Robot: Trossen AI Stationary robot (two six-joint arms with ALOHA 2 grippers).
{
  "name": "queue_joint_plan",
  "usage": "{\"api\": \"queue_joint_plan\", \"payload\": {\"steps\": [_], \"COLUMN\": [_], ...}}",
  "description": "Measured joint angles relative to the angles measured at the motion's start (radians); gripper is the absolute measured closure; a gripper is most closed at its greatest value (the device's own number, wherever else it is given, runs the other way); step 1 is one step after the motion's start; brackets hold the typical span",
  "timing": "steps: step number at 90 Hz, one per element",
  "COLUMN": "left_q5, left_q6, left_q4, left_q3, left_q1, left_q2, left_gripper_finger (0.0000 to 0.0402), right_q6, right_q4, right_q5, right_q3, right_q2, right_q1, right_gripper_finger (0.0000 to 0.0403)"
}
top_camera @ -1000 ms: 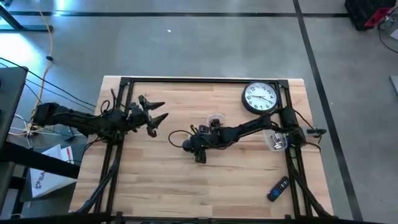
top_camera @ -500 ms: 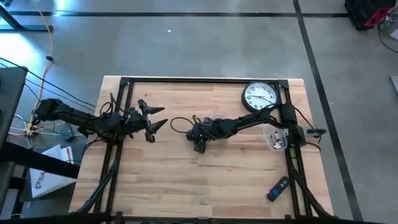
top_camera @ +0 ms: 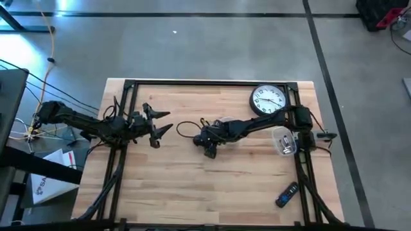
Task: Insert battery
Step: Remove the black cover of the remote
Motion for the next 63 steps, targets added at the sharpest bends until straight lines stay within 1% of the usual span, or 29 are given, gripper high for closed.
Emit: {"api": "queue_joint_plan", "payload": {"steps": [9, 18, 23, 30, 36, 41, 54, 63], "left_q5": [0.001, 0.003, 0.012, 0.035, 0.046, 0.05, 0.052, 0.052], "left_q6": [0.016, 0.039, 0.053, 0.066, 0.063, 0.039, 0.017, 0.015], "left_q4": [0.003, 0.004, 0.005, 0.007, 0.012, 0.011, 0.004, 0.003], "left_q3": [0.0, 0.0, 0.0, 0.0, 0.001, 0.006, 0.05, 0.106], "left_q1": [-0.021, -0.047, -0.062, -0.081, -0.1, -0.116, -0.171, -0.212], "left_q2": [0.0, 0.0, 0.0, 0.0, 0.001, 0.01, 0.098, 0.199], "left_gripper_finger": [0.0172, 0.0172, 0.0172, 0.0172, 0.0172, 0.0172, 0.0172, 0.0172], "right_q6": [-0.014, -0.072, -0.118, -0.18, -0.208, -0.208, -0.135, -0.118], "right_q4": [-0.079, -0.167, -0.214, -0.264, -0.307, -0.343, -0.459, -0.522], "right_q5": [0.006, 0.035, 0.08, 0.169, 0.239, 0.273, 0.276, 0.234], "right_q3": [0.023, 0.031, 0.031, 0.025, 0.022, 0.022, 0.022, 0.021], "right_q2": [-0.043, -0.095, -0.125, -0.157, -0.171, -0.175, -0.17, -0.164], "right_q1": [0.015, 0.059, 0.097, 0.163, 0.221, 0.267, 0.367, 0.435], "right_gripper_finger": [0.0107, 0.0107, 0.0107, 0.0107, 0.0107, 0.0107, 0.0107, 0.0107]}}
